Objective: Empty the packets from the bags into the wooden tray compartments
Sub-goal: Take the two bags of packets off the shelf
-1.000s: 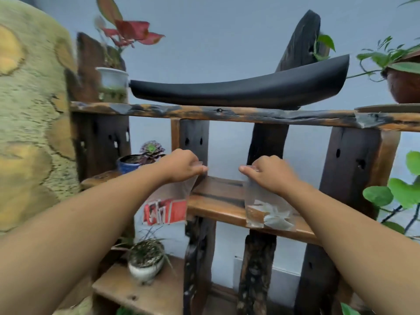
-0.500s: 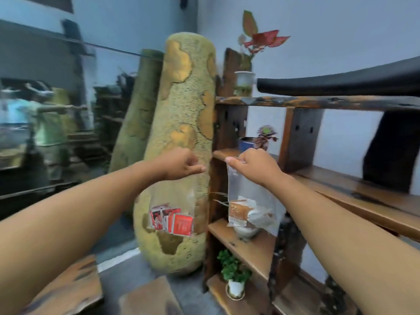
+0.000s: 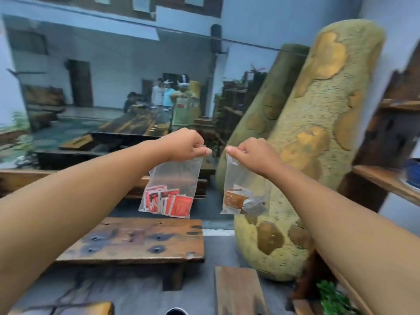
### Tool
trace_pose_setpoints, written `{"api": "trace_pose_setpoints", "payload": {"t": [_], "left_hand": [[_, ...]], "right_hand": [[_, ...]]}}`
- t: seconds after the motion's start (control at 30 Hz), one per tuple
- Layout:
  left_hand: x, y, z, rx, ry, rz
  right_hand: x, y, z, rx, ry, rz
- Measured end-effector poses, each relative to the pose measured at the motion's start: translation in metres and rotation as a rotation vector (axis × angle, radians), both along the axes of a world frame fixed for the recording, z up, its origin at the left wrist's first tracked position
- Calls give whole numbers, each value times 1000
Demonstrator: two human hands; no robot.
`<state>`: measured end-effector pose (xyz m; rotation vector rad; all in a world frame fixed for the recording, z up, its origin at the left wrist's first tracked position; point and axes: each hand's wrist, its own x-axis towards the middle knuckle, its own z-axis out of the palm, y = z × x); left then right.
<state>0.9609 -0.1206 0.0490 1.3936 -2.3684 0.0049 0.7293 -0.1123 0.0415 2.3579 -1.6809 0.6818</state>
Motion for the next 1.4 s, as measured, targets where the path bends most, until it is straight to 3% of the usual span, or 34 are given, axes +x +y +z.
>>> {"api": "trace_pose_setpoints", "payload": {"t": [0.23, 0.7, 0.97, 1.27, 1.4], "left_hand": [[142, 0, -24, 18, 89, 217], [335, 79, -63, 97, 2, 720], [363, 128, -91, 101, 49, 1040], [335, 176, -180, 104, 354, 1380], [306, 197, -234, 168, 431, 1476]], "right_hand": [[147, -44, -17, 42, 23, 216], [388, -75, -65, 125, -46, 786], [482, -76, -94, 163, 5, 1149], [516, -53, -179, 268, 72, 1434], [509, -31, -233, 420, 131, 1535]]}}
